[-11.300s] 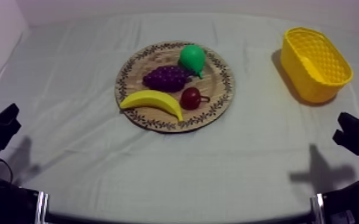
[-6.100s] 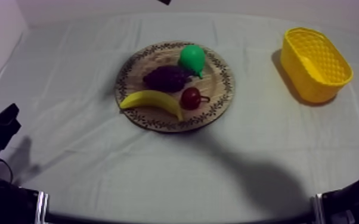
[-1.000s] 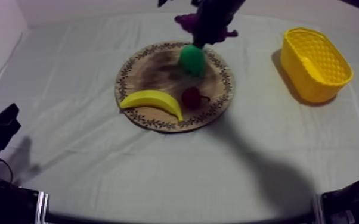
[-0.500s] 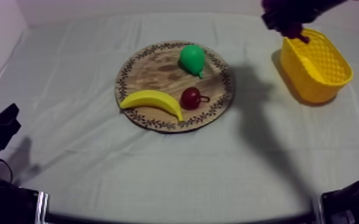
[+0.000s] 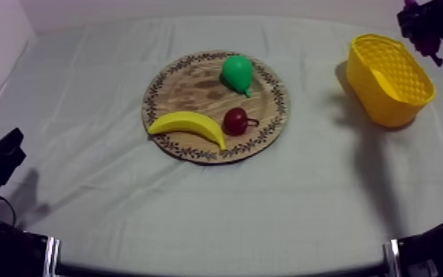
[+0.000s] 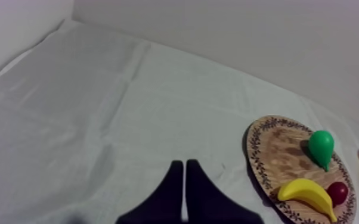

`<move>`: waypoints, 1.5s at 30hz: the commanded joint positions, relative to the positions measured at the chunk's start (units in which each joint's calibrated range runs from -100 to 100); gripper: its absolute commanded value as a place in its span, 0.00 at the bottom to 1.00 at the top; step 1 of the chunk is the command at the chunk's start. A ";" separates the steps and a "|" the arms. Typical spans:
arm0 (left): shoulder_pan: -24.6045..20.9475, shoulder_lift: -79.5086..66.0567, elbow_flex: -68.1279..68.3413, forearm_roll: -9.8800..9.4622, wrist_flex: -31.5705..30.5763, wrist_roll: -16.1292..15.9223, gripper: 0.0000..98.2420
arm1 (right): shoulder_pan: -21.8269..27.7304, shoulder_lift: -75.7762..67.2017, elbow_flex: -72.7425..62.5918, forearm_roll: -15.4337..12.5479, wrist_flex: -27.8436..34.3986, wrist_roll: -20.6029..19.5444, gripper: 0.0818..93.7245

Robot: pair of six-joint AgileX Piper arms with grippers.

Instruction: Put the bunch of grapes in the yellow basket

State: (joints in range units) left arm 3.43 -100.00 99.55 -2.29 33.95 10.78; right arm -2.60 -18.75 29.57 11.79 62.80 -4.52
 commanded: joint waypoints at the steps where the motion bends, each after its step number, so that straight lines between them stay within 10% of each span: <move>1: 0.01 0.00 0.00 0.01 0.00 -0.01 0.00 | 1.14 1.05 -0.43 0.03 -0.77 -0.17 0.33; 45: 0.01 0.00 0.00 0.01 0.00 -0.01 0.00 | 5.75 33.77 -6.84 -2.46 -18.95 1.98 0.37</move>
State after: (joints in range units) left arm 3.43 -100.00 99.55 -2.29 33.95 10.78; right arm 3.04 15.25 22.58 9.92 44.20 -2.86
